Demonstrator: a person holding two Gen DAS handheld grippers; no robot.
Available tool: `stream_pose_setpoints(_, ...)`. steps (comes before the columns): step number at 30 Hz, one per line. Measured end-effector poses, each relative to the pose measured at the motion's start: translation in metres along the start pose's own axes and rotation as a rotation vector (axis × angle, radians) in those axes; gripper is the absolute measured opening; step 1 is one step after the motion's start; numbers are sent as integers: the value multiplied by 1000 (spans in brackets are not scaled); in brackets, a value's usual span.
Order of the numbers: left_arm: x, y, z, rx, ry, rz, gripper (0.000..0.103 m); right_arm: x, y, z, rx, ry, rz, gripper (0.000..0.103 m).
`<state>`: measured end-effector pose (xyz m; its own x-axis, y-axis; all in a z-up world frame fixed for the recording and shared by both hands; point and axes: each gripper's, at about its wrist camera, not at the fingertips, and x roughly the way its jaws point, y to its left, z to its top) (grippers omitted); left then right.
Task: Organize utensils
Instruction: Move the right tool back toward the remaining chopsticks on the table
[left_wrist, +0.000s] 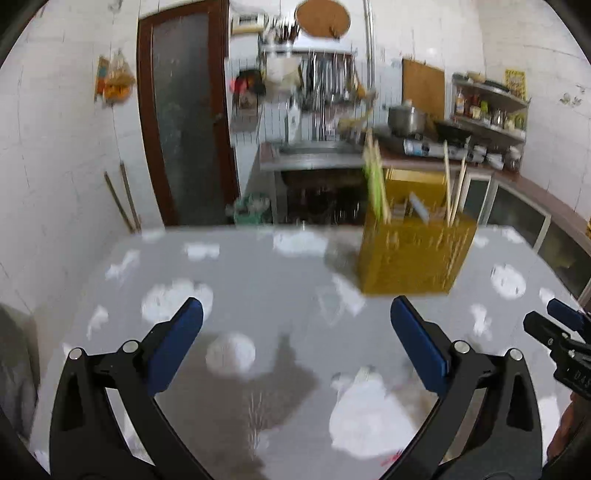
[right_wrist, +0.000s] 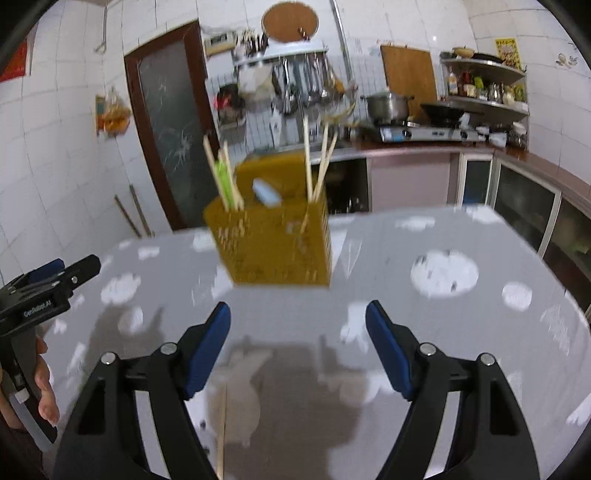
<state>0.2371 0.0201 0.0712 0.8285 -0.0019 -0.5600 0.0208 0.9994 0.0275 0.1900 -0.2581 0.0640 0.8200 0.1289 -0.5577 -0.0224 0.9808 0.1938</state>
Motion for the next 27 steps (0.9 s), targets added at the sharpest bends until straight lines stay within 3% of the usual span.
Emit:
stream_pose_setpoints(6,35,16,-37,-14,99,29,98,28,28,-41,-49,106,18,74)
stream_pose_setpoints(12,62,19,-50,1,177,26,98,52,60,-59,-131,189,23,70)
stream_pose_setpoints(15,66,18,-53,6,197,18,98,71,69,-66,-152,264,0,47)
stream_pose_setpoints(18,66,16,-56,18,202,9,98,83,67,-69,-135,299,-9,40)
stream_pose_setpoints(20,65,12,-57,28,209,6,98,83,67,-68,-136,295,-7,13)
stream_pose_setpoints(22,62,8,-57,29,211,-3,98,84,63,-68,-117,299,2,7)
stream_pose_setpoints(27,53,-12,-62,49,241,-79,98,75,49,-63,-106,275,2,5)
